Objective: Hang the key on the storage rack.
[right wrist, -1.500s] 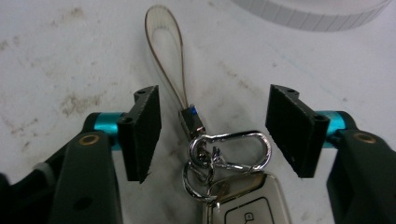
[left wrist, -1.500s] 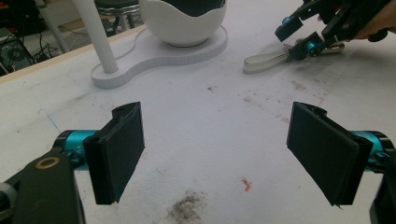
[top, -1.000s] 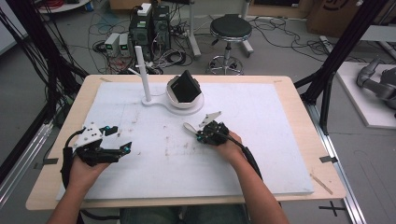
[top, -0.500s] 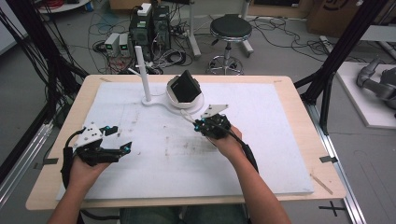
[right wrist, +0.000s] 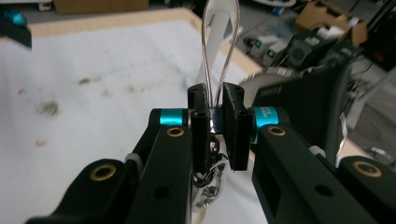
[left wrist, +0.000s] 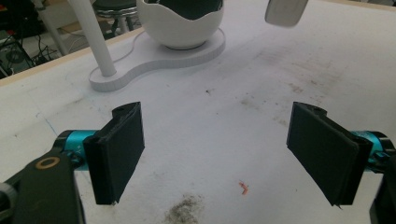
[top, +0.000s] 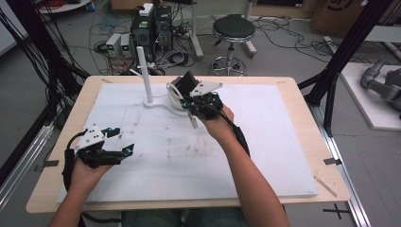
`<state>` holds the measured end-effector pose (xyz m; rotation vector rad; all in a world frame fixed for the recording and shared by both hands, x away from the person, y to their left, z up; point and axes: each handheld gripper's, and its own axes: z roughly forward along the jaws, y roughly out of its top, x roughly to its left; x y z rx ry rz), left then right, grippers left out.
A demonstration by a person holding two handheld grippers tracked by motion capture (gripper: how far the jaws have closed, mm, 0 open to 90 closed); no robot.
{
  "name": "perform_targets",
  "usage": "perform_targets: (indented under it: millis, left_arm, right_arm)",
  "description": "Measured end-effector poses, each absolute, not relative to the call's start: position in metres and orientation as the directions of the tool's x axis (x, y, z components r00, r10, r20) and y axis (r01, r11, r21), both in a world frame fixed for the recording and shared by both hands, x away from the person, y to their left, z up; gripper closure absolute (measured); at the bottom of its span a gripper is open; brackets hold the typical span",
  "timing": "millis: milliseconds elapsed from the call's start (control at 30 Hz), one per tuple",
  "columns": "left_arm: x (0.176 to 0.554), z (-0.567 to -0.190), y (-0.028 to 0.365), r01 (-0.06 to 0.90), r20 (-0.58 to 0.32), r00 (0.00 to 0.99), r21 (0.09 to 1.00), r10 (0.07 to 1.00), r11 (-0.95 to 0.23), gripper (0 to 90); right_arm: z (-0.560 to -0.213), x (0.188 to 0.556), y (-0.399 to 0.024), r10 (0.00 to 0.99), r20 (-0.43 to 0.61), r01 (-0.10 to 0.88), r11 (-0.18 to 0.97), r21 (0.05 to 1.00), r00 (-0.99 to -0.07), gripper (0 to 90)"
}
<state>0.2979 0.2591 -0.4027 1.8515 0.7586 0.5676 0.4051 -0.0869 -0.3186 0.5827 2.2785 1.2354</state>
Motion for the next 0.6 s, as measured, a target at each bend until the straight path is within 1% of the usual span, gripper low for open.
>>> perform_targets:
  millis: [300, 433, 600]
  left_arm:
    - [0.298, -0.401, 0.260, 0.235, 0.047, 0.688, 0.929, 0.724, -0.284, 19.1]
    - [0.298, -0.401, 0.261, 0.234, 0.045, 0.689, 0.931, 0.723, -0.280, 19.0]
    - [0.298, -0.400, 0.265, 0.239, 0.043, 0.678, 0.931, 0.734, -0.275, 19.0]
  right_arm:
    - [-0.286, 0.423, -0.047, 0.560, -0.248, 0.093, 0.510, 0.855, -0.790, 83.2]
    - [-0.279, 0.430, -0.030, 0.557, -0.268, 0.077, 0.518, 0.852, -0.786, 83.2]
    - [-0.277, 0.442, -0.015, 0.558, -0.279, 0.086, 0.539, 0.838, -0.782, 83.2]
